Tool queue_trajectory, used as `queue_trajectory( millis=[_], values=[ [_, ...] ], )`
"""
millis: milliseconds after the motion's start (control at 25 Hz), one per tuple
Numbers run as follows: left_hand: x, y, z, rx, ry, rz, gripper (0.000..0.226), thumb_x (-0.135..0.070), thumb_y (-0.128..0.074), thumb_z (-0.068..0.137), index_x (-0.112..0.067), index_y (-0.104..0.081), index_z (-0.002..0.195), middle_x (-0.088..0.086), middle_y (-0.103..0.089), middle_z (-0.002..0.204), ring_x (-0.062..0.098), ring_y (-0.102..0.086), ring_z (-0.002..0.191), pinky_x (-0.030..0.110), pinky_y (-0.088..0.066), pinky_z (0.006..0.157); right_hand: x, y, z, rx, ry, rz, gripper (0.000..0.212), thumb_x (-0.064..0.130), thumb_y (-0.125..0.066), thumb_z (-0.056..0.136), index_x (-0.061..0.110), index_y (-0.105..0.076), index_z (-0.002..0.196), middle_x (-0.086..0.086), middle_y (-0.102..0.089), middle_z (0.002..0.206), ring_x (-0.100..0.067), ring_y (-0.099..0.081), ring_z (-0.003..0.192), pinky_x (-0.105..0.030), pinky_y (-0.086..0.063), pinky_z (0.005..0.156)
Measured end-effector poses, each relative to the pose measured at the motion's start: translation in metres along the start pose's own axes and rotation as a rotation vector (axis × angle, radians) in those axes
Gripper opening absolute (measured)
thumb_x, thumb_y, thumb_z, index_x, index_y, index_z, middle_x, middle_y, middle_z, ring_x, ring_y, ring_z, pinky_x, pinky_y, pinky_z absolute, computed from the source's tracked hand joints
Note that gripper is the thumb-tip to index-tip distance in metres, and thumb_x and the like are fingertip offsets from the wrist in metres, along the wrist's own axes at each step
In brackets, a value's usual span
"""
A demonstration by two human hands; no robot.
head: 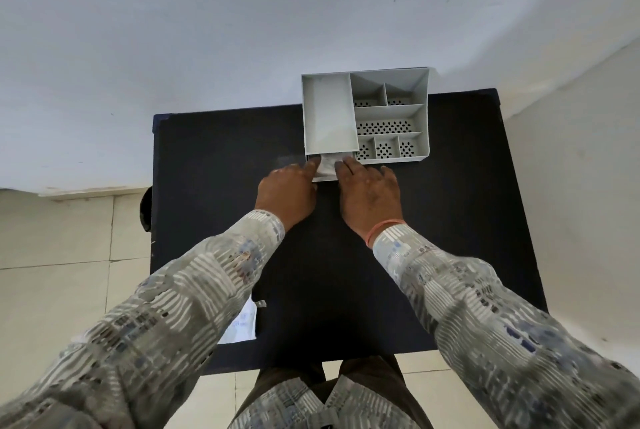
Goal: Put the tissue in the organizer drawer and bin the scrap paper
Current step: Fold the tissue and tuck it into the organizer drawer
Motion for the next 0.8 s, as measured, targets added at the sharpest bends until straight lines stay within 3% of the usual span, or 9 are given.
queue_trajectory(
  millis=[80, 160, 200, 280, 400, 520, 640, 800],
  values=[
    [-0.002, 0.011, -0.015, -0.099, -0.039, -0.018, 0.051, -0.030, -0.056, 0.099, -0.028, -0.053, 0.150, 0.011, -0.076, 0.120, 0.040, -0.075, 0.101, 0.048, -0.061, 0.083, 0.003, 0.008, -0.014, -0.064, 0.013, 0.004, 0.035, 0.019, -0.066, 0.086, 0.015, -0.071, 0.120, -0.009, -0.077, 0.120, -0.034, -0.076, 0.094, -0.053, -0.052, 0.098],
    [-0.009, 0.009, -0.025, -0.062, -0.092, -0.023, 0.043, -0.029, -0.055, 0.096, -0.029, -0.063, 0.139, 0.008, -0.077, 0.115, 0.038, -0.075, 0.099, 0.046, -0.061, 0.082, 0.006, 0.004, -0.018, 0.038, 0.008, 0.023, 0.021, 0.020, -0.061, 0.087, 0.017, -0.073, 0.103, -0.008, -0.078, 0.098, -0.033, -0.076, 0.088, -0.046, -0.051, 0.087],
    [-0.013, 0.006, -0.025, -0.011, -0.110, -0.021, 0.041, -0.029, -0.055, 0.095, -0.030, -0.065, 0.134, 0.007, -0.076, 0.115, 0.037, -0.075, 0.100, 0.046, -0.061, 0.082, 0.006, 0.001, -0.016, 0.099, -0.007, 0.041, 0.020, 0.021, -0.058, 0.088, 0.018, -0.072, 0.102, -0.007, -0.077, 0.097, -0.033, -0.076, 0.090, -0.043, -0.051, 0.084],
    [-0.015, 0.002, -0.018, 0.063, -0.102, -0.024, 0.040, -0.028, -0.055, 0.093, -0.028, -0.067, 0.132, 0.008, -0.074, 0.116, 0.037, -0.074, 0.103, 0.047, -0.062, 0.082, 0.003, -0.003, -0.006, 0.169, -0.044, 0.074, 0.029, 0.022, -0.057, 0.091, 0.020, -0.068, 0.117, -0.006, -0.076, 0.112, -0.033, -0.075, 0.101, -0.043, -0.053, 0.085],
    [-0.011, 0.002, -0.003, 0.120, -0.053, -0.030, 0.061, -0.032, -0.058, 0.092, -0.023, -0.050, 0.152, 0.013, -0.072, 0.128, 0.041, -0.070, 0.115, 0.051, -0.061, 0.090, -0.001, -0.003, 0.008, 0.239, -0.103, 0.095, 0.063, 0.022, -0.059, 0.092, 0.020, -0.043, 0.153, -0.010, -0.057, 0.149, -0.037, -0.067, 0.121, -0.048, -0.055, 0.092],
    [-0.003, -0.001, 0.002, 0.184, -0.024, -0.087, 0.077, -0.038, -0.059, 0.092, -0.028, -0.032, 0.163, 0.012, -0.068, 0.140, 0.041, -0.065, 0.125, 0.053, -0.058, 0.099, -0.003, -0.007, 0.010, 0.371, -0.163, 0.136, 0.083, 0.023, -0.063, 0.092, 0.028, -0.023, 0.164, -0.007, -0.035, 0.168, -0.039, -0.058, 0.136, -0.051, -0.052, 0.101],
    [0.014, -0.004, -0.016, 0.159, 0.003, -0.182, 0.078, -0.042, -0.060, 0.092, -0.031, -0.030, 0.164, 0.010, -0.072, 0.132, 0.039, -0.068, 0.121, 0.051, -0.057, 0.102, 0.004, -0.010, -0.003, 0.410, -0.163, 0.159, 0.084, 0.022, -0.062, 0.093, 0.033, -0.020, 0.165, -0.005, -0.024, 0.173, -0.039, -0.055, 0.138, -0.052, -0.050, 0.104],
    [0.078, -0.016, -0.077, 0.108, 0.230, -0.380, 0.075, -0.039, -0.070, 0.091, -0.025, -0.041, 0.159, 0.007, -0.074, 0.126, 0.031, -0.068, 0.120, 0.043, -0.051, 0.104, 0.044, -0.008, -0.027, 0.321, -0.084, 0.213, 0.061, 0.029, -0.056, 0.100, 0.028, -0.037, 0.158, -0.008, -0.045, 0.154, -0.037, -0.062, 0.126, -0.048, -0.053, 0.097]
  ],
)
Point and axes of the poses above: each hand's wrist, its own z-axis towards the middle knuckle, its own y-axis out of the back of the hand, x = y × z, the point moved 8 cm from there along z, towards the middle knuckle
